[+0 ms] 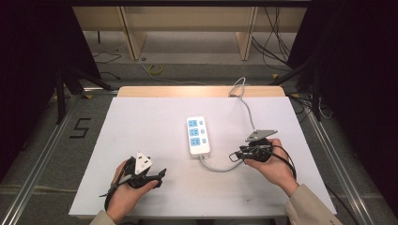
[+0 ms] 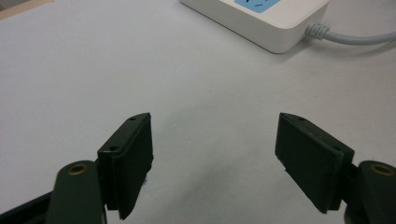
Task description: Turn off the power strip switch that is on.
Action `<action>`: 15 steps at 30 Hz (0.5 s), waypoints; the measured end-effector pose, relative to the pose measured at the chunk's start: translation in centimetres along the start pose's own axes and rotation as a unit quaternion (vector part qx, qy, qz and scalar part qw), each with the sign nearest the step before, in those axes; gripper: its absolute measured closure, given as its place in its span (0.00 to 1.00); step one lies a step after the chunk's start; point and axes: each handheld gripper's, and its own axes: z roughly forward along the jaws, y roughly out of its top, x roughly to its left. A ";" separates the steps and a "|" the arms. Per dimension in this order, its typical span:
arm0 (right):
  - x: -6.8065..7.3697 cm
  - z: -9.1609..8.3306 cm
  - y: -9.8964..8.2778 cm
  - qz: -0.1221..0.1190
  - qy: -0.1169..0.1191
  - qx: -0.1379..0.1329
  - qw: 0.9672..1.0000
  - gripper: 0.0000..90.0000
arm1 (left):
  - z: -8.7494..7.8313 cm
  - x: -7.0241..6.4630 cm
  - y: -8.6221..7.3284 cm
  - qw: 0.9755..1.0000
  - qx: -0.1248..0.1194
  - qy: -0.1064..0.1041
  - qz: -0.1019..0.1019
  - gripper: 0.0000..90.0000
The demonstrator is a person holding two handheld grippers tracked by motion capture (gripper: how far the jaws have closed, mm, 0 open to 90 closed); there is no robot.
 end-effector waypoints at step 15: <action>-0.2 -1.3 -2.7 0.016 -0.004 -0.031 0.999 0.61 | 0.0 0.1 0.0 1.000 0.004 0.000 0.000 0.30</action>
